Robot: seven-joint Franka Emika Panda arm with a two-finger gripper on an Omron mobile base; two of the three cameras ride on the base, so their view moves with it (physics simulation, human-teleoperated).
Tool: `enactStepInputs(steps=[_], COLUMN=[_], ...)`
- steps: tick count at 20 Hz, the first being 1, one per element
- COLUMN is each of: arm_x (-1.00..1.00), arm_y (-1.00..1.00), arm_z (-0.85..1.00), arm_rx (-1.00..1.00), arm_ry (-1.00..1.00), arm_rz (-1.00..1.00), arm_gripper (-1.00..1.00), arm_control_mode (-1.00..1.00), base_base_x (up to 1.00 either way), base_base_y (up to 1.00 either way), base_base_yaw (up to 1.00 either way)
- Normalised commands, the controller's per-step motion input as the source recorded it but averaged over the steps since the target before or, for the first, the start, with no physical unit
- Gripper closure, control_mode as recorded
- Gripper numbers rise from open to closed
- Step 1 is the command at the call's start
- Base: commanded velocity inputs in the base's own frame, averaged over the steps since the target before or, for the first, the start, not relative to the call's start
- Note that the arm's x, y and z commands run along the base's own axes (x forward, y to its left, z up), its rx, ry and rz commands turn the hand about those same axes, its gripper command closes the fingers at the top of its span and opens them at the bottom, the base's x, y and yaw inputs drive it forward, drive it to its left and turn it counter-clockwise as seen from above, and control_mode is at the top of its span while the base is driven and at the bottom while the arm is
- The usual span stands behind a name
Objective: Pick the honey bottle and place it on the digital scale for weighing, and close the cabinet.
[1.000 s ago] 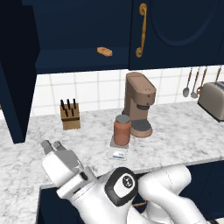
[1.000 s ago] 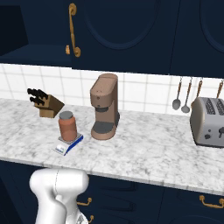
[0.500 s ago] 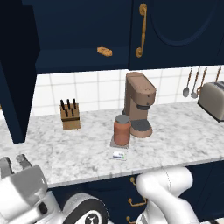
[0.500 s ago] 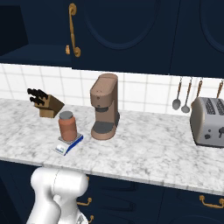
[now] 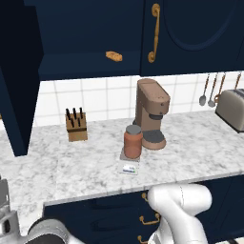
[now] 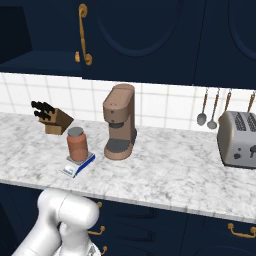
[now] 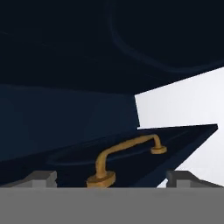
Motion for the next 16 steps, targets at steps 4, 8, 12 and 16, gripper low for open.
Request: enactStepInputs(steps=[4, 8, 12, 16], arm_x=[0.96, 0.97, 0.91, 0.83], arm_y=[-0.08, 0.03, 0.05, -0.22], arm_z=[0.02, 0.00, 0.00, 0.20], arm_rx=[0.15, 0.03, 0.00, 0.00], arm_ry=[0.21, 0.28, 0.27, 0.17], arm_rz=[0.00, 0.00, -0.02, -0.19], arm_gripper=[-1.00, -1.00, -1.00, -1.00], arm_control_mode=[-1.00, -1.00, -1.00, -1.00], base_base_x=[0.00, 0.00, 0.00, 0.00], base_base_y=[0.00, 0.00, 0.00, 0.00], base_base_yaw=[0.00, 0.00, 0.00, 0.00])
